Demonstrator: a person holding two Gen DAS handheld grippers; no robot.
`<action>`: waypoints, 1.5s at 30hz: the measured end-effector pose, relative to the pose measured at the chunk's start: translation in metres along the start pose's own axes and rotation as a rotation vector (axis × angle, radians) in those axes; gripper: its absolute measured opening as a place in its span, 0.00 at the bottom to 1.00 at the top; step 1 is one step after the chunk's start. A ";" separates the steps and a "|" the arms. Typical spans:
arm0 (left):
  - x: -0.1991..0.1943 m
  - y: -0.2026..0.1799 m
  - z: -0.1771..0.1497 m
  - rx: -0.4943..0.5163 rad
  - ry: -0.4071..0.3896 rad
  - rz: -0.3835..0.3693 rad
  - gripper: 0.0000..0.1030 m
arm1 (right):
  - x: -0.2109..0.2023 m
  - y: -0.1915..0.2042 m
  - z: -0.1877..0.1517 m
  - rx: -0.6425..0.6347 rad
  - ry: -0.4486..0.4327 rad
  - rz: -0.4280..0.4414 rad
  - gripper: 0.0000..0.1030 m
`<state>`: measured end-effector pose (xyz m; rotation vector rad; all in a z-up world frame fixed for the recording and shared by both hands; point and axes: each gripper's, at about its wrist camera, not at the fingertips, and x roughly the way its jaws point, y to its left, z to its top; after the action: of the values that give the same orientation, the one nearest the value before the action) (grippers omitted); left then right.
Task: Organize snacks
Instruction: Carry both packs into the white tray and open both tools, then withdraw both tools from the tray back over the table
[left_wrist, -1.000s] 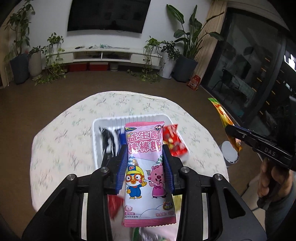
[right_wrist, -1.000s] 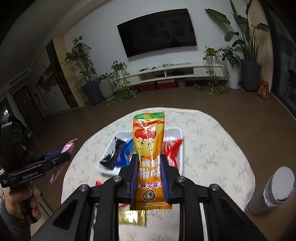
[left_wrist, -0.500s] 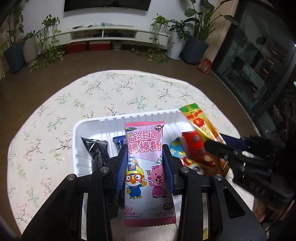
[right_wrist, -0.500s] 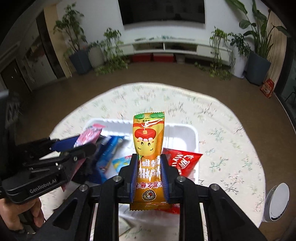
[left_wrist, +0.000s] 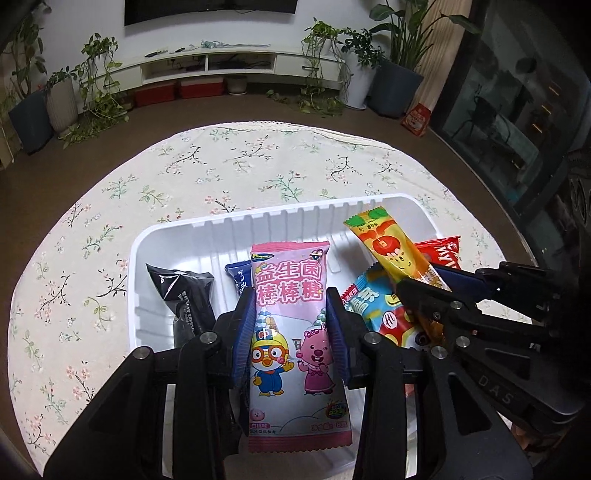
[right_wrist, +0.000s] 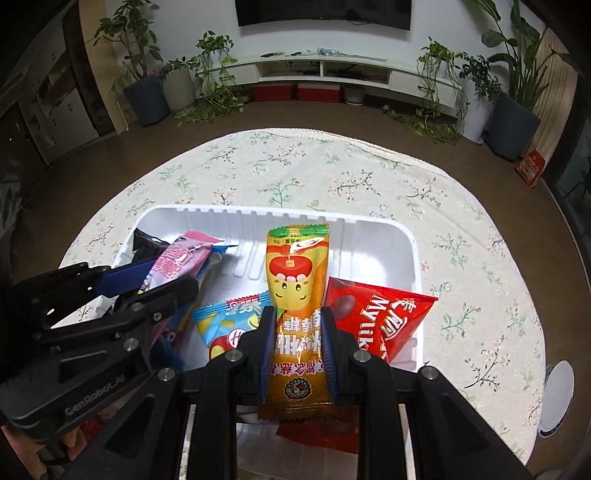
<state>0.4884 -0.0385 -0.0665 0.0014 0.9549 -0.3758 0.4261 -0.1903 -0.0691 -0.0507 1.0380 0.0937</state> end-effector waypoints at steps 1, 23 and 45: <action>0.000 -0.002 0.000 0.003 -0.004 0.008 0.37 | 0.000 0.000 0.000 -0.001 -0.002 -0.001 0.25; -0.157 0.001 -0.073 -0.026 -0.217 0.002 0.99 | -0.106 -0.012 -0.045 0.045 -0.207 0.060 0.71; -0.217 -0.033 -0.287 -0.212 -0.139 0.056 0.99 | -0.152 0.028 -0.239 -0.004 -0.272 0.179 0.67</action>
<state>0.1377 0.0457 -0.0557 -0.1887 0.8512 -0.2188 0.1419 -0.1907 -0.0595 0.0505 0.7685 0.2589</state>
